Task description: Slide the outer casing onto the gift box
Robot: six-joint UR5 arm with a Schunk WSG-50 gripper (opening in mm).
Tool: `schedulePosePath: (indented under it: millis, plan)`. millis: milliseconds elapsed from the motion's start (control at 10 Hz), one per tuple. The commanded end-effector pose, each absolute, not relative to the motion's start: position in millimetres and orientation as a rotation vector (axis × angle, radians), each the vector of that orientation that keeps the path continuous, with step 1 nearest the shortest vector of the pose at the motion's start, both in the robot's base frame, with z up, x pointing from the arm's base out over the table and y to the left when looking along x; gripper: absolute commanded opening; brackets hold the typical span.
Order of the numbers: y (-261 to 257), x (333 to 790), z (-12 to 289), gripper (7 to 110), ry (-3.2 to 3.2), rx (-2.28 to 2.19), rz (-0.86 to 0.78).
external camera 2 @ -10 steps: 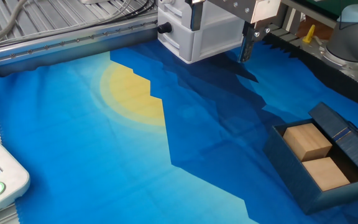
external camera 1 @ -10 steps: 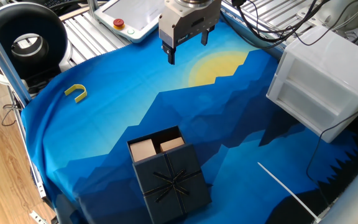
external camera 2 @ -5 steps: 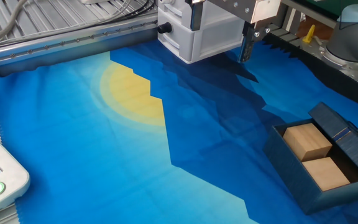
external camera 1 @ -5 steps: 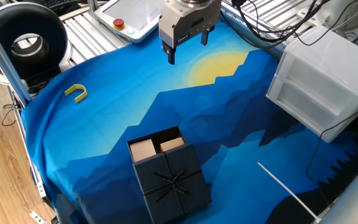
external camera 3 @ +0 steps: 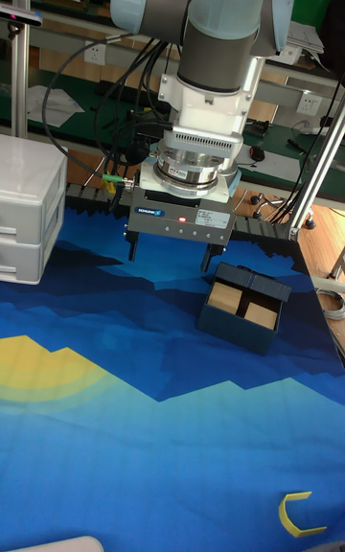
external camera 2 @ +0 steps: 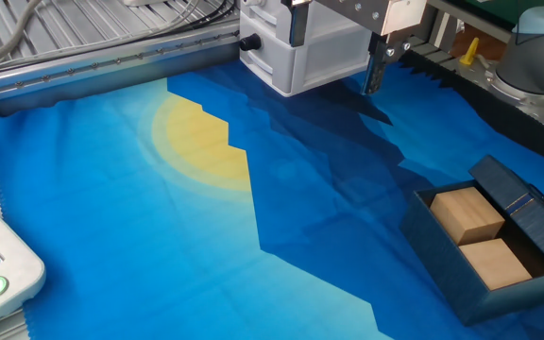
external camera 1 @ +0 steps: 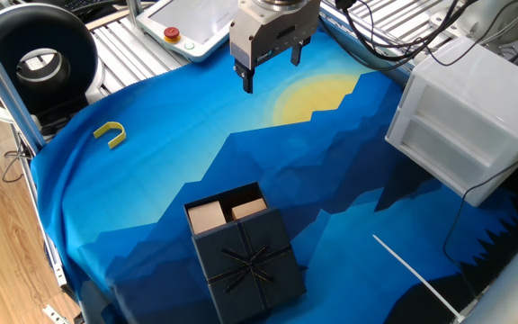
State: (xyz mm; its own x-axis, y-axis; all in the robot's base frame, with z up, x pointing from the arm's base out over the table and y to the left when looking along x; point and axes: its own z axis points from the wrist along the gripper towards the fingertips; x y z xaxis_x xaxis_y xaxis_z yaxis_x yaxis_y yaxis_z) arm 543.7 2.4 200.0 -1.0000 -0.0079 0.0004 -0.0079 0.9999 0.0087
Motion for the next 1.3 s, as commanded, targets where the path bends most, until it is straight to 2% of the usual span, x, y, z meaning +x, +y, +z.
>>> schedulePosePath:
  millis: [0, 100, 200, 1200]
  plan:
    - [30.9, 546.3, 201.5, 109, -3.147, 0.008, -0.18]
    - [30.9, 546.7, 201.3, 109, -3.149, 0.008, -0.18]
    - [31.1, 547.1, 201.3, 7, -3.15, 0.01, -0.183]
    - [30.5, 546.3, 200.2, 7, -3.149, 0.008, -0.176]
